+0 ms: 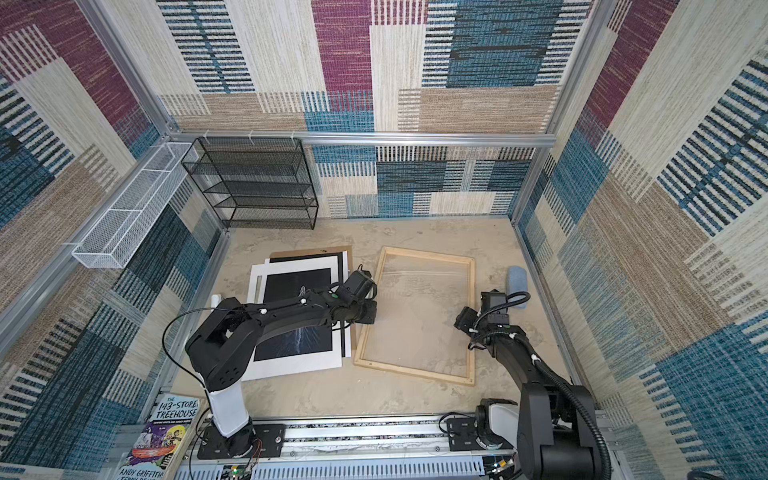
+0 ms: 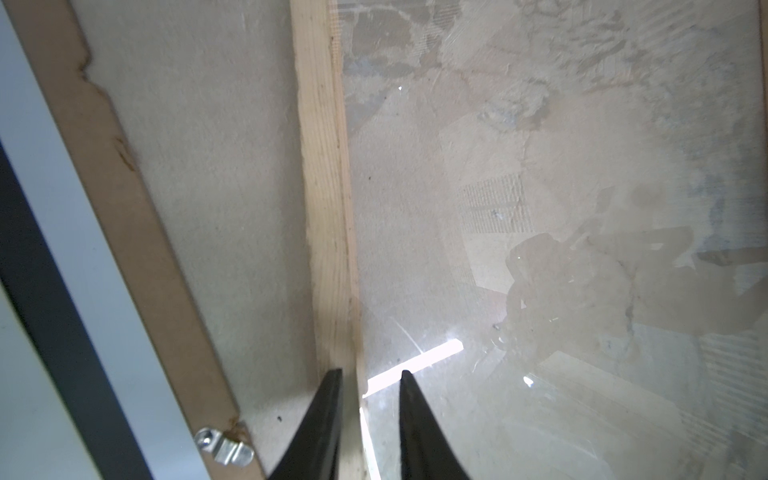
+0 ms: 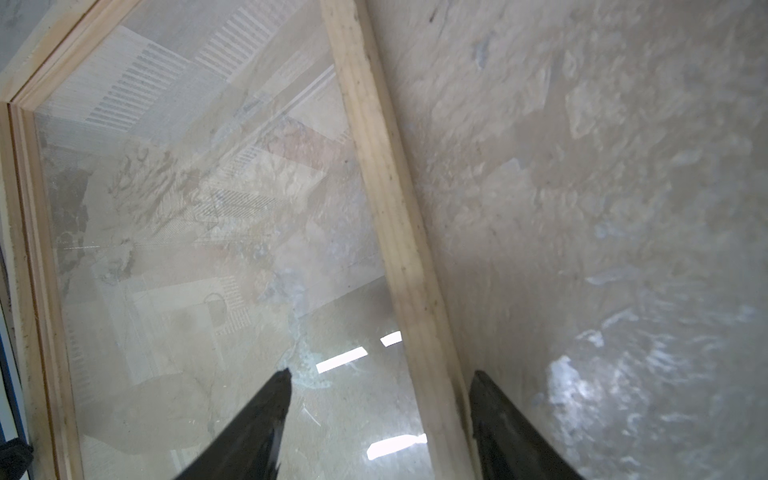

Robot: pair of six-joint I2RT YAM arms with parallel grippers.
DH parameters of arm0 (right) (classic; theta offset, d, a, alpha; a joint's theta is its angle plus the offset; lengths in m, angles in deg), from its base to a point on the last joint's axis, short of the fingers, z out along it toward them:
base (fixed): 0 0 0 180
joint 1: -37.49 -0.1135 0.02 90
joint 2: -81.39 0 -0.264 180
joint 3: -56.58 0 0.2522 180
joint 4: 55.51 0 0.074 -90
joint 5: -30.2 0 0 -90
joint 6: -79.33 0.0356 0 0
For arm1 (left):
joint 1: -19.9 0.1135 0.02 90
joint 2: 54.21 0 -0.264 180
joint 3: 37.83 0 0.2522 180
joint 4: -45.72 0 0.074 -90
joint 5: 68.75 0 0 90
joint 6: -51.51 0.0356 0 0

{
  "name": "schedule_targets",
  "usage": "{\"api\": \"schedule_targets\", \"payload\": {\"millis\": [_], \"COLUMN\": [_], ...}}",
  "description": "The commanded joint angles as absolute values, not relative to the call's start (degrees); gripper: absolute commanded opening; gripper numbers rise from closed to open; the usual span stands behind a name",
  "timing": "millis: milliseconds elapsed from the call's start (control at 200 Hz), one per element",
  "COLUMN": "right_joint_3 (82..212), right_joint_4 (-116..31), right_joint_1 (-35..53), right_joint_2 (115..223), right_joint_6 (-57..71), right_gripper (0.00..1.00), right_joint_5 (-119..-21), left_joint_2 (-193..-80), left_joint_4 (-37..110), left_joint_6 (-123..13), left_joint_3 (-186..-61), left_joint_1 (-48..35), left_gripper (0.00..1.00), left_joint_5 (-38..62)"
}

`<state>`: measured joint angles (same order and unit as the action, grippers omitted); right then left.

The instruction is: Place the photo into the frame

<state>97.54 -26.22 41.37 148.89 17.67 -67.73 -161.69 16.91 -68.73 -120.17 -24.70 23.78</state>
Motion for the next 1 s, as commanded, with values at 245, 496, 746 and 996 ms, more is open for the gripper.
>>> {"api": "schedule_targets", "payload": {"millis": [245,496,746,996], "right_joint_3": [97.9,98.6,98.6,99.8], "right_joint_4": [-31.3,-32.3,-32.7,-33.6], "right_joint_1": [41.5,41.5,41.5,41.5], "right_joint_2": [151.6,154.0,154.3,155.1], "right_joint_6": [17.7,17.0,16.9,16.9], "right_gripper": [0.68,0.67,0.67,0.67], "right_joint_5": [-69.1,-69.8,-69.7,-70.3], "left_joint_2": [-162.1,-162.1,-162.3,-163.1], "left_joint_4": [14.0,14.0,14.1,15.6], "left_joint_6": [-69.2,-69.3,-69.0,-69.5], "left_joint_3": [-120.1,-120.1,-120.3,-120.3], "left_joint_1": [-24.7,-25.0,-25.1,-25.3], "left_gripper": [0.34,0.37,0.37,0.28], "left_joint_5": [26.2,26.8,26.8,24.8]}}
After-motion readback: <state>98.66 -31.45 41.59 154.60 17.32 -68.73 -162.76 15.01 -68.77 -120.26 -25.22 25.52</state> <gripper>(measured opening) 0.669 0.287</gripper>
